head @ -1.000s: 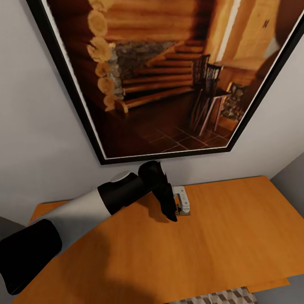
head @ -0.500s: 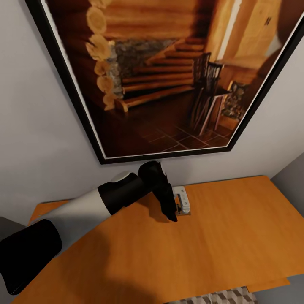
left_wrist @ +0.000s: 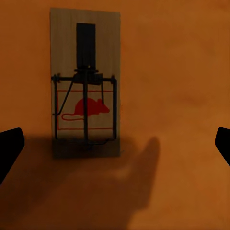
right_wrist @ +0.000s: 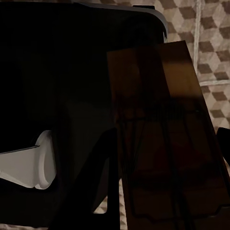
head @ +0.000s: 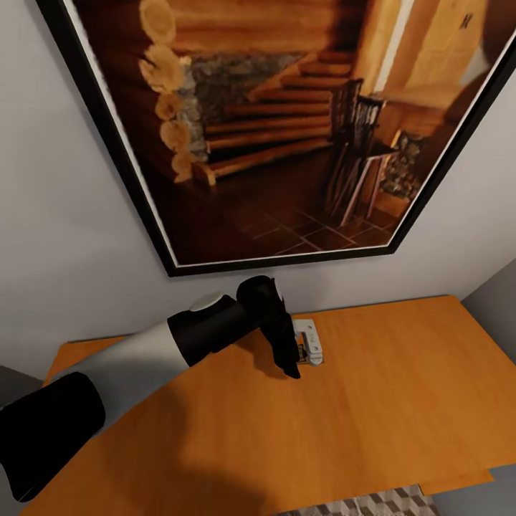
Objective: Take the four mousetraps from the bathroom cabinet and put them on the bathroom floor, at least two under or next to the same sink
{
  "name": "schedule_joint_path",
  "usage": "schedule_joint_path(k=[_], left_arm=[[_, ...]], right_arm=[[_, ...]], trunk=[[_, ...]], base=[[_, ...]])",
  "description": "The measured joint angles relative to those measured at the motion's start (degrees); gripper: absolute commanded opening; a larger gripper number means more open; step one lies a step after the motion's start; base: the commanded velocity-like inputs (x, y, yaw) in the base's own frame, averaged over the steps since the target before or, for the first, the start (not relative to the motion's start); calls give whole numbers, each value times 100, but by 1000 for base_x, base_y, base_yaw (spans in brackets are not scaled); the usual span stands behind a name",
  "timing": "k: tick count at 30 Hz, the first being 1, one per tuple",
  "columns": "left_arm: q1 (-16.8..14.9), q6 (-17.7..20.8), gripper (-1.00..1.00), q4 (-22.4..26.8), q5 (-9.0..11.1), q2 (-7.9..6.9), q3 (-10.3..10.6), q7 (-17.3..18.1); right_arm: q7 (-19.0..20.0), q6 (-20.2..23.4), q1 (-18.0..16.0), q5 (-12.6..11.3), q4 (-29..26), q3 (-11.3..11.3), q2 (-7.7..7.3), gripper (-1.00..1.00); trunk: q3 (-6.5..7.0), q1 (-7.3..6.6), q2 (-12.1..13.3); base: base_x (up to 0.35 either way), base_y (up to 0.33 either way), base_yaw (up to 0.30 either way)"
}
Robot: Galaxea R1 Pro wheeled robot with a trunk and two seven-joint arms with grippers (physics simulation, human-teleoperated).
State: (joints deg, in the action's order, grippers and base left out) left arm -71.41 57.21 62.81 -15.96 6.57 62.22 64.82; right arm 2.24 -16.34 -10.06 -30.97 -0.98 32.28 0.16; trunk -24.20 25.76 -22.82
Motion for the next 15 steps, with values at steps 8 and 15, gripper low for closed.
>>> schedule_joint_path(k=[8,15], left_arm=[[0,0,100,-1,-2,1,1,-2],[0,0,100,-1,0,0,1,-2]], right_arm=[[0,-1,0,-1,0,0,0,-100],[0,0,0,-3,0,0,0,-100]], trunk=[[-48,0,0],[-88,0,0]], base=[[0,0,0],[0,0,0]])
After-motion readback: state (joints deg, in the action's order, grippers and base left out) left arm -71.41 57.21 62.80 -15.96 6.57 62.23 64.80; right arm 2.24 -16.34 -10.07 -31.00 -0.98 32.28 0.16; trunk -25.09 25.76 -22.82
